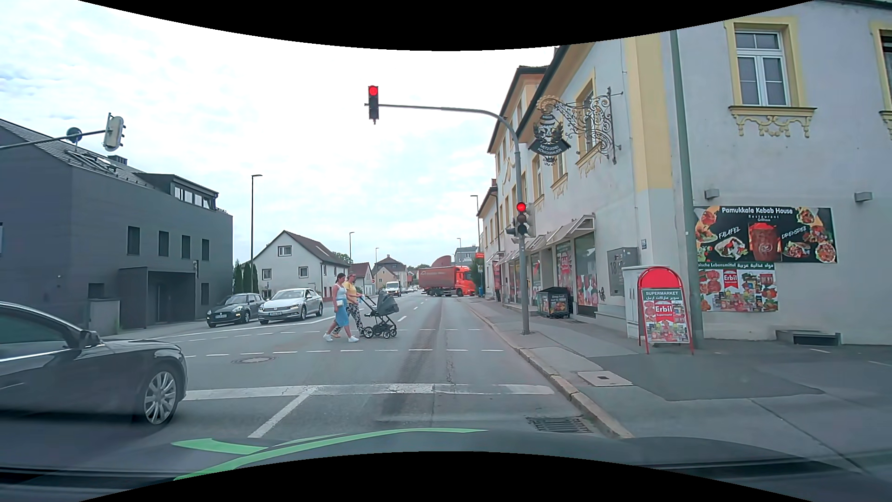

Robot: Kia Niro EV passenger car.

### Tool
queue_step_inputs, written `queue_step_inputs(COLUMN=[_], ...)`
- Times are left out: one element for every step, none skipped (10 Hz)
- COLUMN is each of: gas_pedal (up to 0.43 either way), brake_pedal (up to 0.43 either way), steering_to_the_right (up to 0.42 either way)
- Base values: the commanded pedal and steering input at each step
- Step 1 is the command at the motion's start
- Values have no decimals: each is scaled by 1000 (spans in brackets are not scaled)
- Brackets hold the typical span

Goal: Follow the waypoints while adhering to traffic rules and regulations

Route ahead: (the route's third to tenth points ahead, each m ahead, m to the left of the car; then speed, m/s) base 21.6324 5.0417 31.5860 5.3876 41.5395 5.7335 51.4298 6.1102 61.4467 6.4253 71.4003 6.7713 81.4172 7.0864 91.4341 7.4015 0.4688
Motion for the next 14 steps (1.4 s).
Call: queue_step_inputs(gas_pedal=[0,0,0,0,0,0,0,0,0,0,0,0,0,0], brake_pedal=[189,183,183,183,183,177,177,177,177,177,177,189,189,189], steering_to_the_right=[-4,-4,-4,-4,-4,-4,-4,-4,-4,-4,-3,-4,-4,-4])
